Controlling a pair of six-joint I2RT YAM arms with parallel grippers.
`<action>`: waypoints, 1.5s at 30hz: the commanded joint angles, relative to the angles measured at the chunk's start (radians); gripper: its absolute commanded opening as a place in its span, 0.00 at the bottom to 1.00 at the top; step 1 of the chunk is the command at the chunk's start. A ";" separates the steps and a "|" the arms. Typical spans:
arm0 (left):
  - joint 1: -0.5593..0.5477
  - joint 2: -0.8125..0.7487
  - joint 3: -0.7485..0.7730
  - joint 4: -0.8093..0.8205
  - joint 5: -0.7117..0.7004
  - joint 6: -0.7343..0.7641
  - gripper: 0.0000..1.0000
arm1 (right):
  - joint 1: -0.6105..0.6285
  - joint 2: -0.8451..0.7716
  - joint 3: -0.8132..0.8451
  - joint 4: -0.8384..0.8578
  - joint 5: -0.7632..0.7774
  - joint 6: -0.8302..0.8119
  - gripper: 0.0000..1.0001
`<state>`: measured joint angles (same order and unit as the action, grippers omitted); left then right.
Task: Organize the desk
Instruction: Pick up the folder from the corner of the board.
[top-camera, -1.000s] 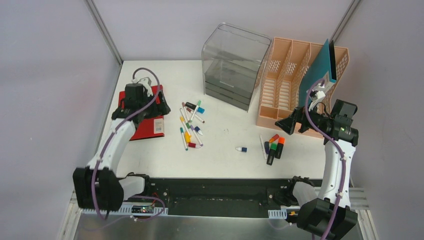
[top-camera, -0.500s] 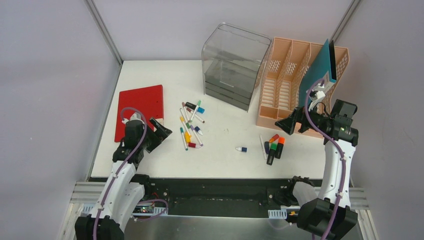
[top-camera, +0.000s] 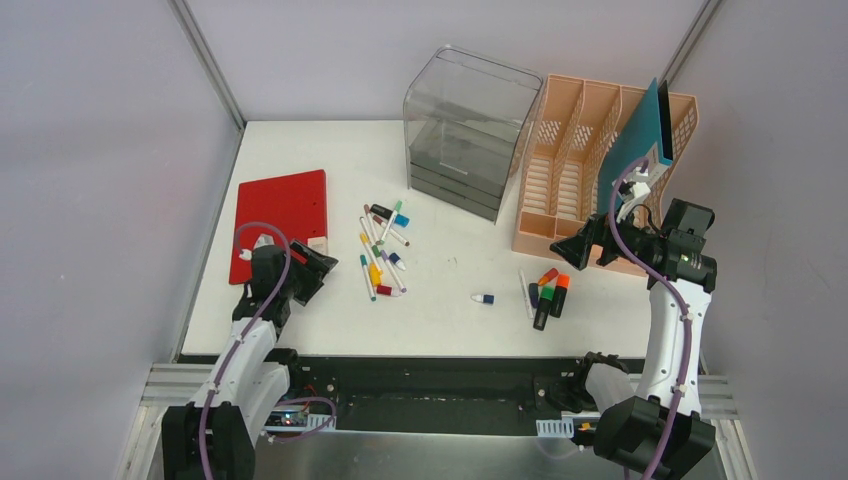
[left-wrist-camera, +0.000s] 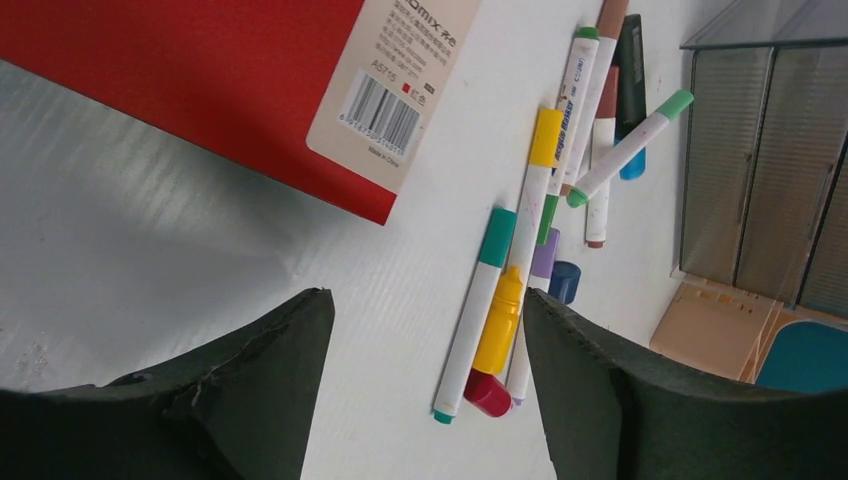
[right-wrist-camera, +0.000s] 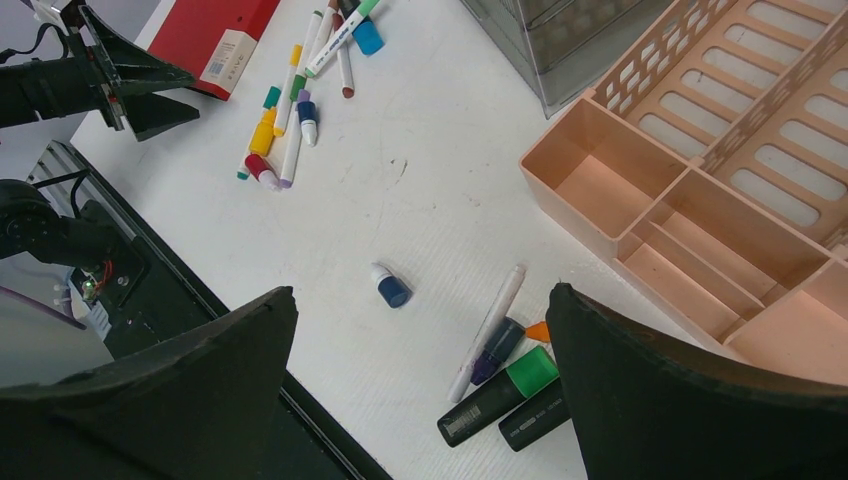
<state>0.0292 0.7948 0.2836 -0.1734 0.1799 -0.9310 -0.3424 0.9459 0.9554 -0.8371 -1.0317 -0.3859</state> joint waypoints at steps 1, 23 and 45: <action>0.022 -0.042 -0.042 0.088 -0.060 -0.043 0.70 | 0.008 -0.006 0.037 0.003 -0.002 -0.025 0.99; 0.080 0.017 -0.113 0.233 -0.064 -0.174 0.48 | 0.008 -0.010 0.039 -0.002 -0.004 -0.031 0.99; 0.096 0.027 -0.183 0.295 -0.148 -0.329 0.39 | 0.008 -0.010 0.040 -0.005 -0.002 -0.034 0.99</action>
<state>0.1135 0.8261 0.1188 0.0570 0.0753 -1.2137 -0.3424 0.9455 0.9554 -0.8444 -1.0317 -0.3954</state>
